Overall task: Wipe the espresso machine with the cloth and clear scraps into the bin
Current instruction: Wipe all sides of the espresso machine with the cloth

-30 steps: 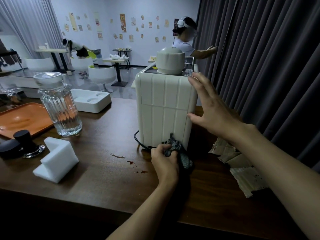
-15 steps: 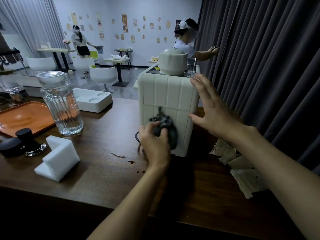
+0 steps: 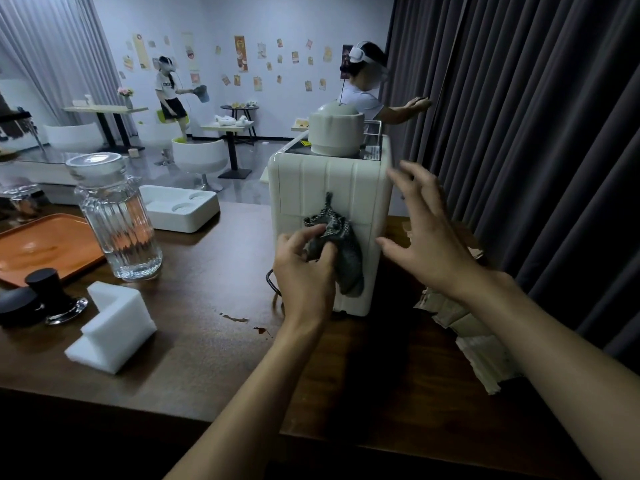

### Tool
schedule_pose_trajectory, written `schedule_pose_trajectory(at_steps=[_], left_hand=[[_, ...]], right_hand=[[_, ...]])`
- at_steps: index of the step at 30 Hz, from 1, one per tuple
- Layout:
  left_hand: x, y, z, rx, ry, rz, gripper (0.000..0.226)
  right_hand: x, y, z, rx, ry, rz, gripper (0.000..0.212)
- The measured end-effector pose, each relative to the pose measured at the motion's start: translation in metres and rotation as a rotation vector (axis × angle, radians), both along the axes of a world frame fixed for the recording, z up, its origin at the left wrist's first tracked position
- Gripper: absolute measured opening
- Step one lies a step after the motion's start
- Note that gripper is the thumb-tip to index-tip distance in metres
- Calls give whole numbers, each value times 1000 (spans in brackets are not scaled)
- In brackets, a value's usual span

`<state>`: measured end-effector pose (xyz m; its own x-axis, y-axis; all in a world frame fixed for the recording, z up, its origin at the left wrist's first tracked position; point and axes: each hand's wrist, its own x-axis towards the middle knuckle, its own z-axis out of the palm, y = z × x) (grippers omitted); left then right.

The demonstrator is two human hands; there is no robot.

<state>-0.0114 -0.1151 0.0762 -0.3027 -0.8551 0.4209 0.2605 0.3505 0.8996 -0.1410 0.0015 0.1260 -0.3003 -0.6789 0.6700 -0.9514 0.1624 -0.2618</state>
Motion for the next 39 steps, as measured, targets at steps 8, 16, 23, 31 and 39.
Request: schedule_pose_trajectory(at_steps=[8,16,23,31,39], left_hand=[[11,13,31,-210,-8,-307,24],[15,7,43,-610,-339,-354,27],[20,-16,80,-887,-346,-164,34],[14,-64,81,-1192,-544,56,46],[14,-76,77,-1196,-469,-1,49]], right_hand=[[37,20,-4,21,-1419,287,45],[42,18,7,-339,-1329,318,25],[35,8,20,-447,-508,-20,28],[19,-12,2,-246,140,-111,34],[19,-13,-7,-280,78,-86,50]])
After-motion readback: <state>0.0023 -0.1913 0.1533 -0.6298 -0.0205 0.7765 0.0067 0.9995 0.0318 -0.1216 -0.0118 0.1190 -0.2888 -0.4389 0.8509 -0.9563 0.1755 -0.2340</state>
